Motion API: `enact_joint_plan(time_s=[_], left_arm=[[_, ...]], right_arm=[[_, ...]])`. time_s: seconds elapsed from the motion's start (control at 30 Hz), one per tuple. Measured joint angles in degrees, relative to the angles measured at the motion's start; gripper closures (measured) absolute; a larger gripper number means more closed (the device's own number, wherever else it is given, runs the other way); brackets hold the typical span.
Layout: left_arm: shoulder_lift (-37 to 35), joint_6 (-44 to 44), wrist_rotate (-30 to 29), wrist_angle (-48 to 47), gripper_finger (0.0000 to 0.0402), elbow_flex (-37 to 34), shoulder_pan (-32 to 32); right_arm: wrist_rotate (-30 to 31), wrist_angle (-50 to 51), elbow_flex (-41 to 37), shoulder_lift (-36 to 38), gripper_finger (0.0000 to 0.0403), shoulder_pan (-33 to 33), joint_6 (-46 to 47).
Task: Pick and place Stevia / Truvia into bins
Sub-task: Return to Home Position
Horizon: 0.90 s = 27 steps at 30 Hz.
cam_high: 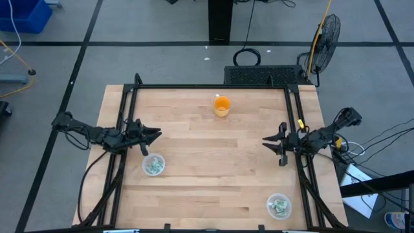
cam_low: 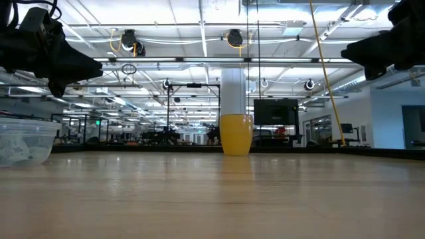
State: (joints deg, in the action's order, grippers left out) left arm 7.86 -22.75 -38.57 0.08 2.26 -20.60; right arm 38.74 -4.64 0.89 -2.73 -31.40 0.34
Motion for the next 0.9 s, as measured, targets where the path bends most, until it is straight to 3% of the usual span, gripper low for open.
enact_joint_plan(time_s=[0.23, 0.9], left_arm=[[0.0, 0.0, 0.0, 0.0, 0.0298, 0.0, 0.0], [0.0, 0.0, 0.0, 0.0, 0.0298, 0.0, 0.0]], right_arm=[[-10.7, 0.1, 0.0, -1.4, 0.0312, 5.5, -3.0], [-8.8, -0.9, 0.0, -1.7, 0.0312, 6.3, 0.5]])
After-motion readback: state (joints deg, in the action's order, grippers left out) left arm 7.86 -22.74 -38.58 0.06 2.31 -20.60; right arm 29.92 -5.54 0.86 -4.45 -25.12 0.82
